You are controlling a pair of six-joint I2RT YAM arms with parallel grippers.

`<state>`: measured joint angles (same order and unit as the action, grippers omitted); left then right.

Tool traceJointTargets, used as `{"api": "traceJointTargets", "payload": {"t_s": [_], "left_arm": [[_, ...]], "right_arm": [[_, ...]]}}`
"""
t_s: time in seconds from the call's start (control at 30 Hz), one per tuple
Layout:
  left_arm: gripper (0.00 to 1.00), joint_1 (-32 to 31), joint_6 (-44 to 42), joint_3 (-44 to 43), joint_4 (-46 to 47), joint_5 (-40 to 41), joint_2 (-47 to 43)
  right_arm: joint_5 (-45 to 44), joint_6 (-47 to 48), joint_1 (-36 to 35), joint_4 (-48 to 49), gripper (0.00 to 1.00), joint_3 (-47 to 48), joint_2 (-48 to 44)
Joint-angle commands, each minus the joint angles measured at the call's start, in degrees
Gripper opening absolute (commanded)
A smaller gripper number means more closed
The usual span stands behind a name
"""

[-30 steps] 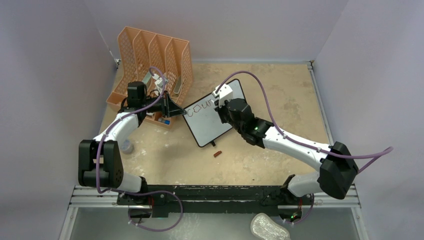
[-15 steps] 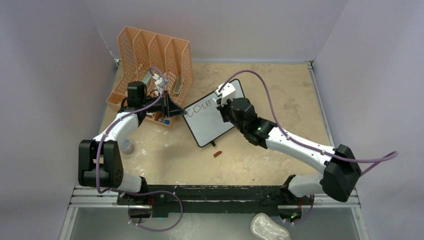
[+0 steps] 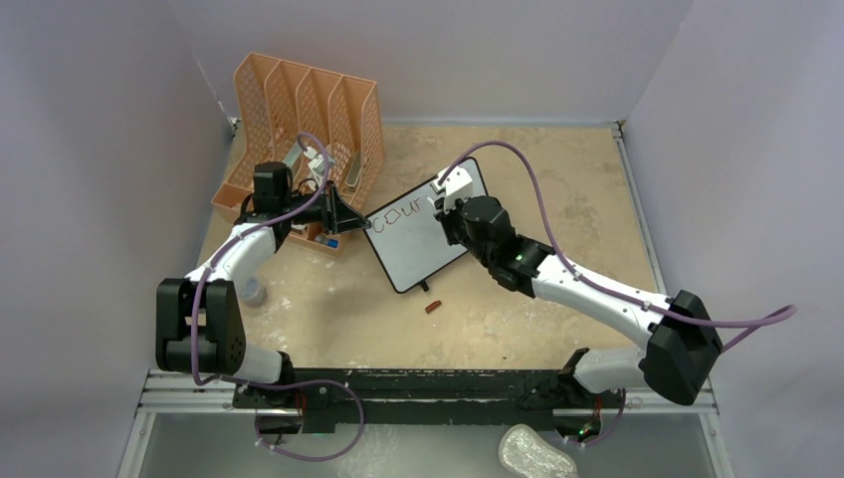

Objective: Write a sentence on the whiteboard

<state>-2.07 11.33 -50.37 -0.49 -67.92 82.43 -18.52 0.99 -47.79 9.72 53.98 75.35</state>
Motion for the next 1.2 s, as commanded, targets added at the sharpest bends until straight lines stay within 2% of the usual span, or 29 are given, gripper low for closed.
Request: {"api": "traceJointTargets", "payload": {"t_s": [0.0,1.17], "left_arm": [[0.0,-0.97,-2.1,-0.49,-1.88,0.68,0.97],[0.0,-0.97,-2.19,-0.66,-2.04,0.08,1.24]], "right_arm": [[-0.46,-0.57,0.49,2.14,0.0,0.43,-0.43],[1.3,0.21,1.03,3.81,0.0,1.92,2.17]]}}
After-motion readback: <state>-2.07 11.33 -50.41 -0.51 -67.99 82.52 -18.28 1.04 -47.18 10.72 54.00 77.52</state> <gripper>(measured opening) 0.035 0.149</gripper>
